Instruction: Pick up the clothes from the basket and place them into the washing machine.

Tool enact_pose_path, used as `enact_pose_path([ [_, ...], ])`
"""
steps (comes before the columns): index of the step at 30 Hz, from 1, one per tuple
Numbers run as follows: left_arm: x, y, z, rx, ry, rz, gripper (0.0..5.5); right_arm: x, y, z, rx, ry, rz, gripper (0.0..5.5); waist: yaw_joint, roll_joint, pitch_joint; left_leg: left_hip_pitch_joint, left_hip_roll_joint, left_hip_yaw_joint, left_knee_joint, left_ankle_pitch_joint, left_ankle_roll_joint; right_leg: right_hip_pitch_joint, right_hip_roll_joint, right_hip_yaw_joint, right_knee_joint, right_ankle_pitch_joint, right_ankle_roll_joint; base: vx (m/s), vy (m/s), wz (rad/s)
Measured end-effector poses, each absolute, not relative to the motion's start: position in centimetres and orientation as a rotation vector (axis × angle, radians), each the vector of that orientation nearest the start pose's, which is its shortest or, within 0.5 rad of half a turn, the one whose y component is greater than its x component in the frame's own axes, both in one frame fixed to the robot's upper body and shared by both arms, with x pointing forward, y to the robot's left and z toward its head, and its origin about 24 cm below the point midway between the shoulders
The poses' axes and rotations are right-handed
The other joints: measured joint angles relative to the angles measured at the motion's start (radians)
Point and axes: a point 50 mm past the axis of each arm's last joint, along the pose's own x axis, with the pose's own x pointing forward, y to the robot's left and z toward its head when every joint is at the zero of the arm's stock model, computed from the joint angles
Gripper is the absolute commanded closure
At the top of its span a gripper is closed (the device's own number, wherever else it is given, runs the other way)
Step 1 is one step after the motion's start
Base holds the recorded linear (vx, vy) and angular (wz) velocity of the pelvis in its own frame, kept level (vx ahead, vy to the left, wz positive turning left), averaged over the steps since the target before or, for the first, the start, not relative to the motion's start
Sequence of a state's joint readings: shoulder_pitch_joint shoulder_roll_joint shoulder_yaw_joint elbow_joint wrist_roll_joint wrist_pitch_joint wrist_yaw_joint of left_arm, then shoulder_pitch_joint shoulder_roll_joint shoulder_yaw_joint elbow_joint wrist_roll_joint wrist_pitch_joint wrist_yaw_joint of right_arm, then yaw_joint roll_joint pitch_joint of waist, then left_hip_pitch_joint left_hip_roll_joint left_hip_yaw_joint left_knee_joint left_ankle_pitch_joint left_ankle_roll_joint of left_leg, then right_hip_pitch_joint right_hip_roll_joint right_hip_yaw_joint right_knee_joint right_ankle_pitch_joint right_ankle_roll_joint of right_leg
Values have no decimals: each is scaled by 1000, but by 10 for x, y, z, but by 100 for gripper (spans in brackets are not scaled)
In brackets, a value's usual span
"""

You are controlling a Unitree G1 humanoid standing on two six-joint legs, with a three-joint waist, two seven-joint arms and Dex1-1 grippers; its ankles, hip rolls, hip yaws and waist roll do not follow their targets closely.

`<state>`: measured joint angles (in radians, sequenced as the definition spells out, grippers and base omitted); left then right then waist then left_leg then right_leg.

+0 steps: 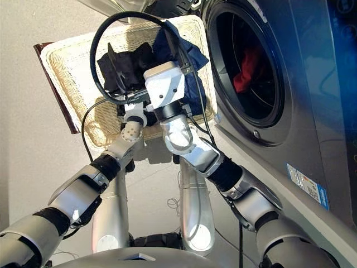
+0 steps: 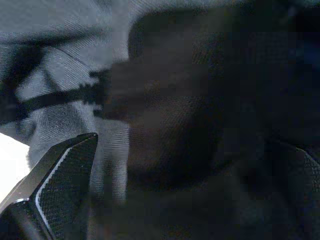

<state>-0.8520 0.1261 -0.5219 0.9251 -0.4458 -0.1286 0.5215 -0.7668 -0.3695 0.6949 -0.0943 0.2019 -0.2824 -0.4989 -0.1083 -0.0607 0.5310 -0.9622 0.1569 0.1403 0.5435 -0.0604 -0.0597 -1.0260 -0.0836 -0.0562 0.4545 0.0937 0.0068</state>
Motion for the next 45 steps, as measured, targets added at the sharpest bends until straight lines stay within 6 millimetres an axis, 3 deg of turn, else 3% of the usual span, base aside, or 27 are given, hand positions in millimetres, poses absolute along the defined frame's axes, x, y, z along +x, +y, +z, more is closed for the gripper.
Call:
enact_pose_path([
  [8, 393, 88, 104, 124, 45, 188, 0, 274, -32, 230, -47, -882, 413, 0, -5, -6, -1, -63, 8, -2, 39, -6, 5, -56, 4, 1, 15, 0, 0, 0, 0, 0],
  [14, 394, 89, 106, 111, 49, 212, 0, 275, -33, 230, -32, -871, 417, 0, -8, -8, -2, -66, 8, -2, 37, -6, 5, -58, 5, 1, 7, 0, 1, 0, 0, 0],
  [15, 394, 89, 106, 113, 47, 212, 80, 275, -33, 229, -30, -868, 418, 0, -8, -8, -2, -67, 7, -2, 37, -6, 5, -58, 5, 1, 5, 0, 2, 0, 0, 0],
  [16, 394, 89, 107, 116, 43, 217, 291, 276, -34, 229, -22, -861, 420, 0, -8, -9, -2, -67, 7, -2, 37, -6, 5, -58, 5, 1, 1, 0, 2, 0, 0, 0],
  [20, 396, 91, 112, 118, 27, 225, 496, 276, -35, 229, -26, -858, 424, 0, -9, -13, -2, -69, 6, -2, 36, -7, 6, -58, 5, 3, -2, 0, 7, 0, 0, 0],
  [23, 397, 92, 115, 111, 19, 227, 550, 277, -37, 226, -24, -838, 431, 0, -10, -16, -2, -68, 5, -2, 36, -7, 6, -57, 4, 4, -3, 0, 7, 0, 0, 0],
  [30, 397, 96, 114, 113, 21, 220, 550, 281, -47, 224, -13, -816, 400, 0, -10, -16, -2, -61, 5, -1, 35, -7, 6, -51, 4, 5, -1, 0, 7, 0, 0, 0],
  [35, 391, 101, 108, 36, 4, 170, 550, 284, -64, 212, -20, -782, 315, 0, -19, -21, -1, -42, 0, 4, 16, -7, 6, -40, 2, 10, -4, 1, 7, 0, 0, 0],
  [41, 342, 117, 81, -26, -60, 65, 550, 290, -122, 173, -178, -673, 48, 0, -9, -26, 2, 85, -20, 32, -89, 9, 7, 53, -8, 18, -58, 8, 13, -8, 4, -9],
  [45, 326, 134, 78, 7, -106, 61, 550, 292, -136, 158, -216, -608, 10, 0, 15, -25, 1, 178, -30, 34, -152, 22, 3, 130, -15, 9, -86, 10, 5, -28, 5, -5],
])
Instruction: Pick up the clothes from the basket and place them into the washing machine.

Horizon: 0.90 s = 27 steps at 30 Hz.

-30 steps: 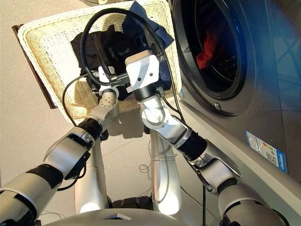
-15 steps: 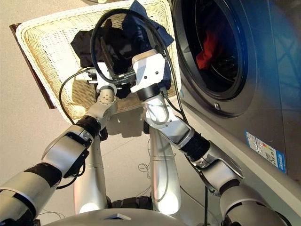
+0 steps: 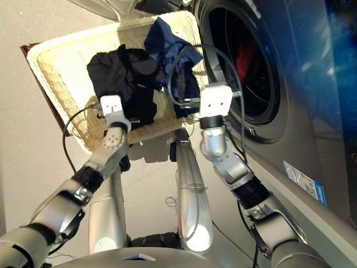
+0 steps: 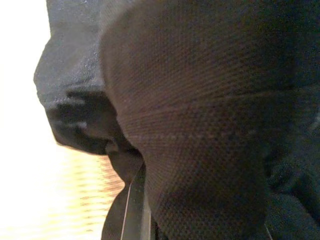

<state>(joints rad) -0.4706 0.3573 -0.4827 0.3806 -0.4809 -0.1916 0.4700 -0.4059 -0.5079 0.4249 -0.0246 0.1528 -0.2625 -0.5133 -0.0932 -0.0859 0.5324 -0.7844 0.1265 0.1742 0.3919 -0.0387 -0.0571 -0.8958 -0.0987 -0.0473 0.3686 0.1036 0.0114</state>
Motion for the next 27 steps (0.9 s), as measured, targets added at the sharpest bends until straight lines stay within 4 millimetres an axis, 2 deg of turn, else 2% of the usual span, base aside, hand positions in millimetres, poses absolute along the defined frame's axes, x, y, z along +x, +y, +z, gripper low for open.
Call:
enact_pose_path([
  [2, 324, 137, 88, 16, -162, 44, 550, 293, -135, 159, -227, -609, 36, 0, 16, 1, 0, 25, -2, 0, -12, 2, 1, 22, -2, -1, -6, -2, 2, 60, 27, 35],
  [6, 317, 141, 107, 4, -270, -16, 550, 296, -135, 152, -252, -572, 97, 0, 43, 1, 0, 96, -20, 0, -49, 14, 3, 82, -14, -3, -10, -10, 7, 73, 36, 47],
  [9, 311, 144, 108, 11, -291, -84, 550, 296, -133, 151, -263, -557, 146, 0, 44, 1, 0, 168, -26, 2, -83, 19, 6, 154, -20, -5, -41, -10, 10, 88, 30, -16],
  [12, 301, 144, 108, -8, -307, -144, 550, 295, -132, 150, -295, -546, 218, 0, 46, 3, 0, 230, -30, 5, -124, 28, 8, 215, -20, -6, -78, -6, 21, 117, 11, -40],
  [15, 293, 145, 108, -26, -313, -204, 550, 292, -133, 146, -359, -503, 354, 0, 52, 7, 0, 301, -34, 5, -169, 41, 8, 283, -20, -12, -115, 1, 22, 66, 10, -9],
  [20, 283, 151, 132, -31, -391, -362, 550, 284, -129, 161, -502, -483, 614, 0, 65, 17, -1, 325, -40, 3, -184, 45, 7, 309, -19, -18, -125, 9, 17, 0, 0, 0],
  [23, 277, 155, 147, -13, -421, -478, 550, 281, -126, 179, -576, -504, 740, 0, 76, 24, -1, 329, -40, -1, -183, 46, 7, 315, -20, -20, -125, 9, 17, 0, 0, 0],
  [27, 272, 153, 150, -36, -412, -583, 550, 283, -116, 205, -597, -562, 812, 0, 90, 31, -1, 333, -40, -1, -183, 48, 7, 319, -21, -20, -124, 10, 16, 0, 0, 0],
])
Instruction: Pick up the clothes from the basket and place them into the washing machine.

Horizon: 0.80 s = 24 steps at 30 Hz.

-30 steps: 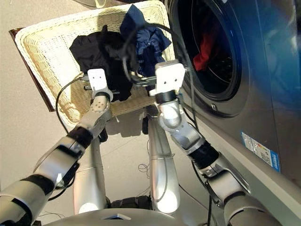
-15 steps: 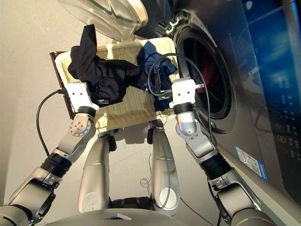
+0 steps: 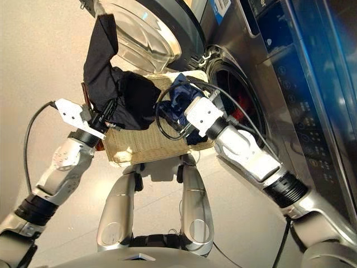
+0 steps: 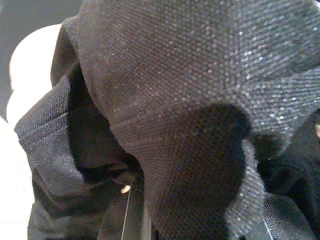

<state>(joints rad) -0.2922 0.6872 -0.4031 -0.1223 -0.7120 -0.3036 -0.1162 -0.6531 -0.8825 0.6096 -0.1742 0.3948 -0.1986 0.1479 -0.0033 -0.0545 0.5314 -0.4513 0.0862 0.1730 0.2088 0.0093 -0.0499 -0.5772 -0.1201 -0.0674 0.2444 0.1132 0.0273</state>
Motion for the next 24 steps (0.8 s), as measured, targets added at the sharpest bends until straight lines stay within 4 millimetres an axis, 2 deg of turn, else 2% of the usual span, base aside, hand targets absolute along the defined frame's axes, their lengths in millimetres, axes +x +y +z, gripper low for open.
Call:
enact_pose_path([
  [7, 270, 147, 148, -8, -386, -661, 550, 289, -97, 199, -651, -483, 916, 0, 6, 9, 1, -2, 0, -1, 0, 0, 0, -2, 0, 0, 0, 0, 0, 0, 0, 0],
  [16, 272, 137, 149, -36, -369, -703, 550, 307, -75, 200, -581, -484, 896, 0, 8, 12, 2, -10, 0, -1, 2, 1, 0, -9, 0, 0, 1, 1, -1, 0, 0, 0],
  [20, 275, 142, 146, -38, -329, -686, 550, 321, -64, 183, -498, -402, 889, 0, 8, 21, 1, -10, 0, -1, 3, 1, 0, -9, -1, 0, 3, 1, -1, 0, 0, 0],
  [24, 280, 150, 136, -34, -278, -649, 550, 331, -54, 170, -495, -335, 885, 0, 12, 31, 2, -9, 0, -2, 4, 3, -1, -10, -1, 0, 7, 1, -1, 0, 0, 0],
])
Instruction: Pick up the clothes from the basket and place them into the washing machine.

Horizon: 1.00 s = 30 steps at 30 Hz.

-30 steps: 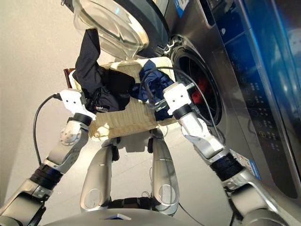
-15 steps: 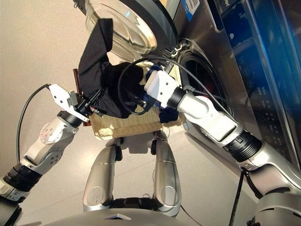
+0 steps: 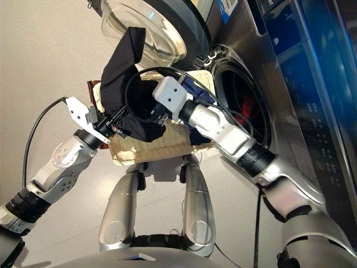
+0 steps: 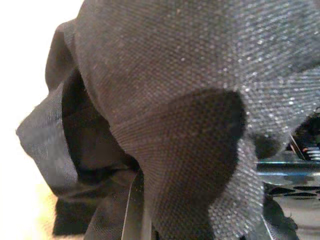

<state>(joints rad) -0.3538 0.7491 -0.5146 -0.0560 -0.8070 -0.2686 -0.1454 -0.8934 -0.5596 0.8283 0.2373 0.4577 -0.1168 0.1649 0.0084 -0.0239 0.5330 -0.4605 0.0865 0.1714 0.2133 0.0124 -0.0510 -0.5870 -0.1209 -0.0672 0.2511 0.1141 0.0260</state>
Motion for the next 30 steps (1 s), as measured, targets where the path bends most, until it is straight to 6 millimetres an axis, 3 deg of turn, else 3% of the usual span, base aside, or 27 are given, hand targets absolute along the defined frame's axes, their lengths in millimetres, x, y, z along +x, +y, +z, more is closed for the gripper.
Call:
enact_pose_path([
  [6, 282, 143, 135, -56, -272, -669, 550, 336, -39, 157, -571, -275, 918, 0, 4, 3, 0, 0, 0, -1, 1, 5, 1, -3, -4, 0, 8, 0, -1, 0, 0, 0],
  [16, 281, 142, 131, -21, -256, -676, 550, 336, -37, 155, -635, -264, 945, 0, 23, 9, -1, -2, 0, -2, 1, 9, 0, -5, -3, 0, 10, 2, -3, 0, 0, 0],
  [29, 282, 142, 128, 1, -250, -672, 550, 338, -35, 152, -677, -243, 962, 0, 22, 9, -1, -2, 0, -2, 4, 9, 0, -5, -3, 0, 12, 3, -4, 0, 0, 0],
  [30, 282, 141, 128, -2, -250, -672, 550, 338, -35, 152, -676, -243, 962, 136, 22, 9, -1, -2, 0, -2, 5, 9, 0, -5, -3, 0, 12, 3, -5, 0, 0, 0],
])
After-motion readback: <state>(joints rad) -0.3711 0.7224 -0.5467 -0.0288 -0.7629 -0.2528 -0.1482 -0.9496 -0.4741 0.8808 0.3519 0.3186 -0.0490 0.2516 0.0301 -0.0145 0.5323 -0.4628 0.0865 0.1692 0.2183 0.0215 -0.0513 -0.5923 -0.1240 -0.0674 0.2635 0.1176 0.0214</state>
